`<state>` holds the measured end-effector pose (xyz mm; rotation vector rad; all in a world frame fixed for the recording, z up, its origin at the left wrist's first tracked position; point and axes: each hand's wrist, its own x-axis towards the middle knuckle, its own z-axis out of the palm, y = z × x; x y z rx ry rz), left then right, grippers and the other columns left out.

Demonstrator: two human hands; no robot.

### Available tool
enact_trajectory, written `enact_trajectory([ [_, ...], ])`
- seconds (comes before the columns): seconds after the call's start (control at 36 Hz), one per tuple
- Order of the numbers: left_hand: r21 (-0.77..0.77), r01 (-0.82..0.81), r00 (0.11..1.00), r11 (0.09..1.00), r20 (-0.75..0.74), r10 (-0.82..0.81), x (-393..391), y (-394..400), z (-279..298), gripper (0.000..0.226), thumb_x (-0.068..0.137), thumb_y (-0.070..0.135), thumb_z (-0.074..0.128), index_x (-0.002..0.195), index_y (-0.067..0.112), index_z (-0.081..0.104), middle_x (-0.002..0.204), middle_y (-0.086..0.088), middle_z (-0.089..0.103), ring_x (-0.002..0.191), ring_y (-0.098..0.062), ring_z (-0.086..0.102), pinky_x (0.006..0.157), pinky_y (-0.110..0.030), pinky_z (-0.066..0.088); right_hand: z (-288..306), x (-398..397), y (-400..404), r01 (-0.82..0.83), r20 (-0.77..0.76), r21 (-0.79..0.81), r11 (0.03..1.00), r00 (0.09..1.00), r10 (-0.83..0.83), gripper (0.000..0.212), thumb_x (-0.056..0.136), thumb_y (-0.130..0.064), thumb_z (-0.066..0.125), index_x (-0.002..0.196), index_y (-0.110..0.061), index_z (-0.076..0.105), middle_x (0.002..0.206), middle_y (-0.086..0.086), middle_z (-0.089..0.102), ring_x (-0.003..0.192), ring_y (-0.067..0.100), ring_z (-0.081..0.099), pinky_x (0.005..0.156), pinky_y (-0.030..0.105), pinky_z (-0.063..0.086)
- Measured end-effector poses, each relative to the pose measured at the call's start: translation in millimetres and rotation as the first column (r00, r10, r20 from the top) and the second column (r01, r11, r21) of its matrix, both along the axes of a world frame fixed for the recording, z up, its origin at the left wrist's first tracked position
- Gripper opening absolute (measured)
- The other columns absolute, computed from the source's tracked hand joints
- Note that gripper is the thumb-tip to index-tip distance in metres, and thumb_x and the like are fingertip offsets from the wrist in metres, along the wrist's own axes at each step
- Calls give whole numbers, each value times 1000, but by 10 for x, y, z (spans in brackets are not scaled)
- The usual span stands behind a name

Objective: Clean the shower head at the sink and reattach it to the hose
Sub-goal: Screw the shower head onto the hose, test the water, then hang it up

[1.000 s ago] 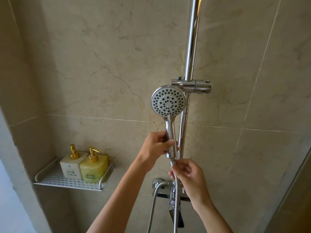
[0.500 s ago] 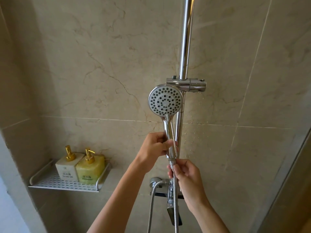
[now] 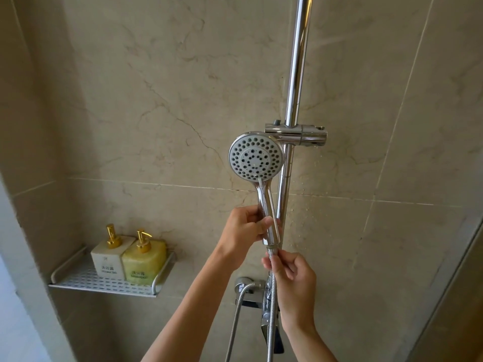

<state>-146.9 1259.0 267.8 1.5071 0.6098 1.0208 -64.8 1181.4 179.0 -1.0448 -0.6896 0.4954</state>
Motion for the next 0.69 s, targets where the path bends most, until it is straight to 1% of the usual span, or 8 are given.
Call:
enact_trajectory([
  [0.08,-8,-4,1000,1000,9,4,12,-4,-8,9,93,-5,57,89,-5,65,85,-20,66,98,-51,65,90,-58,55,-10,-6,1,39,4,13,999,999,-39,8,86,4,71,93,0,69,89,10,77,85,19,76,73,18,57],
  [0.19,-30,-20,1000,999,13,20,14,-19,-36,12,93,-3,58,96,-13,62,86,-22,63,87,-38,64,90,-63,52,-16,17,-1,62,8,37,997,998,-63,16,76,9,78,86,-2,70,90,9,77,87,17,74,75,18,56],
  [0.31,-34,-14,1000,999,10,14,-6,-23,-48,11,93,-2,58,98,-11,64,87,-22,63,92,-44,65,89,-58,55,-25,26,-18,9,-12,27,1000,1000,-9,12,82,3,75,93,1,70,88,10,78,85,15,75,72,17,55],
  [0.36,-38,-5,1000,999,15,6,-11,-15,-46,11,93,-2,58,98,-11,63,89,-23,62,93,-42,64,90,-58,54,-27,34,-25,-21,17,13,1000,1000,20,8,87,0,71,95,0,69,85,13,76,80,18,74,71,20,56],
  [0.42,-35,6,1000,999,14,-6,-12,-13,-38,11,93,-2,58,97,-10,64,91,-24,64,98,-48,65,90,-57,55,-25,52,-22,-48,52,-12,999,997,49,7,93,-3,63,97,-3,69,83,14,75,75,19,72,69,23,55],
  [0.5,-30,30,1000,999,9,-29,-11,-20,-39,9,93,-2,58,92,-4,66,88,-20,68,101,-51,64,90,-56,56,-8,51,-23,-102,84,-66,993,991,107,24,103,-6,45,97,-7,69,80,12,73,67,19,64,66,25,52],
  [0.58,-27,41,999,999,1,-41,-11,-29,-58,11,94,-1,58,97,-9,65,93,-28,65,101,-54,61,90,-57,55,16,48,-57,-187,37,-81,979,981,190,32,107,-11,38,95,-4,67,74,11,68,62,16,53,63,24,48],
  [0.69,-21,37,999,999,-8,-37,-10,-21,-68,11,94,-1,57,97,-9,65,93,-28,64,101,-53,63,89,-53,57,22,103,-107,-286,37,-49,957,957,288,24,100,-21,54,95,-1,66,71,9,60,64,18,45,66,27,42],
])
